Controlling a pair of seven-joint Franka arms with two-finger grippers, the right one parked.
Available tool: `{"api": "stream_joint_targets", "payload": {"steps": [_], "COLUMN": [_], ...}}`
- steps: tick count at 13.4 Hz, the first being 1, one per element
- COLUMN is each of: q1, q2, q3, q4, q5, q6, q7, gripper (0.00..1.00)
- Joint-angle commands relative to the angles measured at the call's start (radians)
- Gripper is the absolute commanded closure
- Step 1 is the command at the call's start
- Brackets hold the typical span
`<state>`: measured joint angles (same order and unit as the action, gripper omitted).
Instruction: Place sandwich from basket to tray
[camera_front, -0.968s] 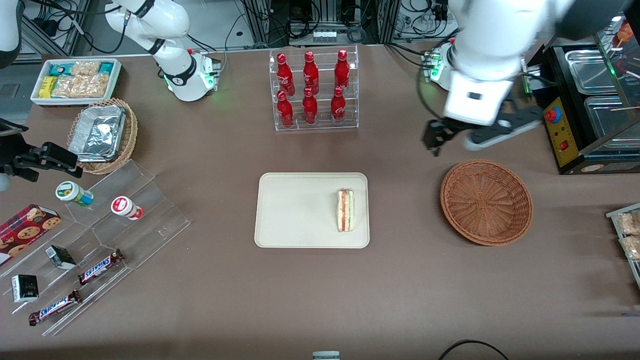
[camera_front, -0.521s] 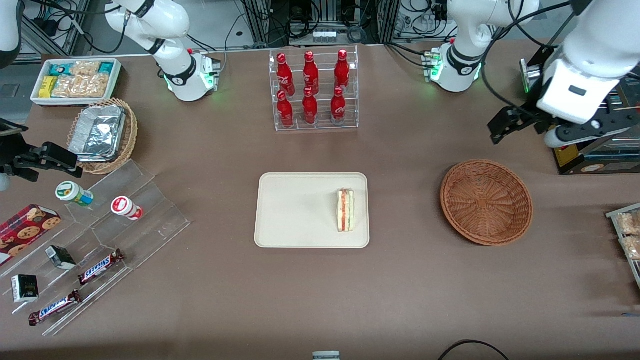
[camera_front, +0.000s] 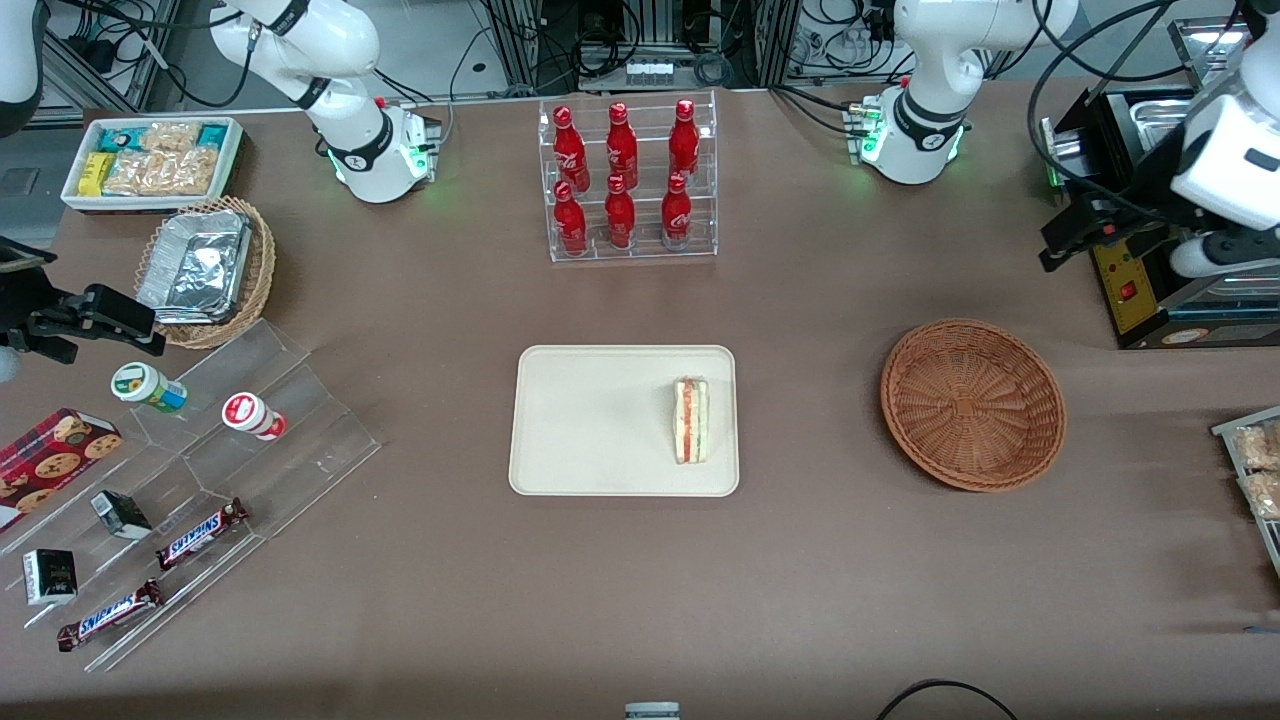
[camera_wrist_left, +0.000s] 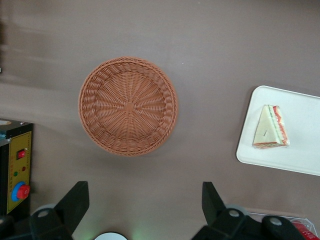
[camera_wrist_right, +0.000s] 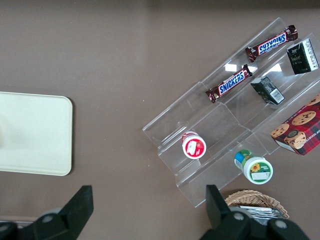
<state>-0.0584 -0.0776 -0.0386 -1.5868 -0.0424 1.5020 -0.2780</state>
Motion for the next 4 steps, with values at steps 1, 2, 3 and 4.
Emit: {"api": "stream_joint_targets", "payload": {"steps": [1, 2, 3, 4], "q1": [0.083, 0.087, 0.085, 0.086], "q2": [-0.018, -0.011, 0.016, 0.031], "q3": [-0.079, -0.083, -0.083, -0.083], "q4": [-0.028, -0.021, 0.011, 0.021], "q5": [-0.016, -0.016, -0.016, -0.014], "q6": [0.004, 0.006, -0.002, -0.002], "q7": [0.014, 0.016, 0.017, 0.017], "gripper": [0.0, 0.0, 0.0, 0.0]}}
